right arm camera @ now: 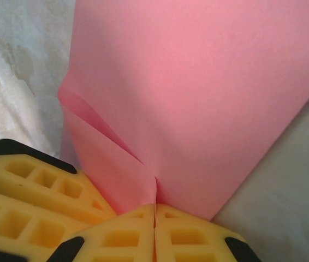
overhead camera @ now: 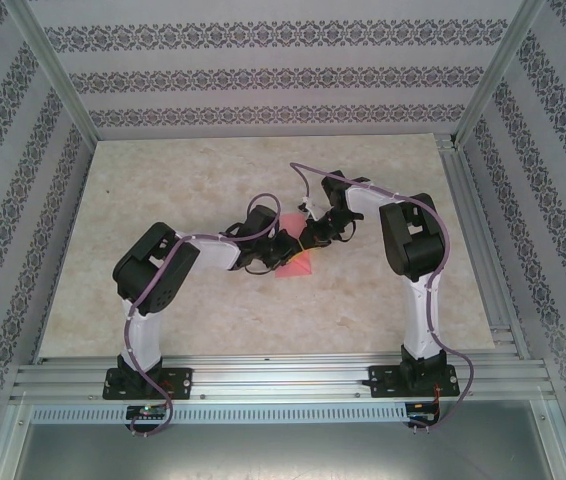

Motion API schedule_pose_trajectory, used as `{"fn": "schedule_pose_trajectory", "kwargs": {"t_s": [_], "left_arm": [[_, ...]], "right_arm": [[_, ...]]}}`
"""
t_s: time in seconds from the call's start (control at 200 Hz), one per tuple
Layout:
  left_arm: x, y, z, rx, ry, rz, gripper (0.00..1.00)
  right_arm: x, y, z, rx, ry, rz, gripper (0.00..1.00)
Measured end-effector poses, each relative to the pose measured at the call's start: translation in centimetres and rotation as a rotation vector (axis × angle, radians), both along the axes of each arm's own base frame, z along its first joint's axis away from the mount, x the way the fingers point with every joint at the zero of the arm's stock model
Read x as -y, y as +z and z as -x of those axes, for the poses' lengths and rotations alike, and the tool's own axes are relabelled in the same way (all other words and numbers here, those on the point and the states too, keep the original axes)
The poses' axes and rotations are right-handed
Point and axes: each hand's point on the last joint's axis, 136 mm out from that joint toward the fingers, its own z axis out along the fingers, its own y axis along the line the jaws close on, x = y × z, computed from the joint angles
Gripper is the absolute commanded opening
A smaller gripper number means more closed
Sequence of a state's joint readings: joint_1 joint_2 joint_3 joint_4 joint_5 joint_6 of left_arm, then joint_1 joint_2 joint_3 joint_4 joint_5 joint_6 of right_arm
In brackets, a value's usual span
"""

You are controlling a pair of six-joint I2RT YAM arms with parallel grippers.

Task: Fold a paper plane with a square sheet of paper (pick it up from the middle)
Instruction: Fold the triangle a second time at the center of the table.

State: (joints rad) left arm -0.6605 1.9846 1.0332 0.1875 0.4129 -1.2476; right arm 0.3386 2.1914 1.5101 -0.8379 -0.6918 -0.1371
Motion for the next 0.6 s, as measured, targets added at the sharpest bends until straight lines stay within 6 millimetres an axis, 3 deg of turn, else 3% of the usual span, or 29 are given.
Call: {"fn": "schedule_pose_trajectory", "kwargs": {"t_s": [0.325,0.6], "left_arm": [[-0.43,-0.71,0.38,-0.019,0.008,-0.029,0.09],[0.00,-0.20,0.28,-0.010,-0.006,-0.015,0.16]], "right_arm": [[0.00,0.00,0.00,0.000,0.000,0.000,0.08],[0.00,0.00,0.00,0.000,0.000,0.000,0.08]]}}
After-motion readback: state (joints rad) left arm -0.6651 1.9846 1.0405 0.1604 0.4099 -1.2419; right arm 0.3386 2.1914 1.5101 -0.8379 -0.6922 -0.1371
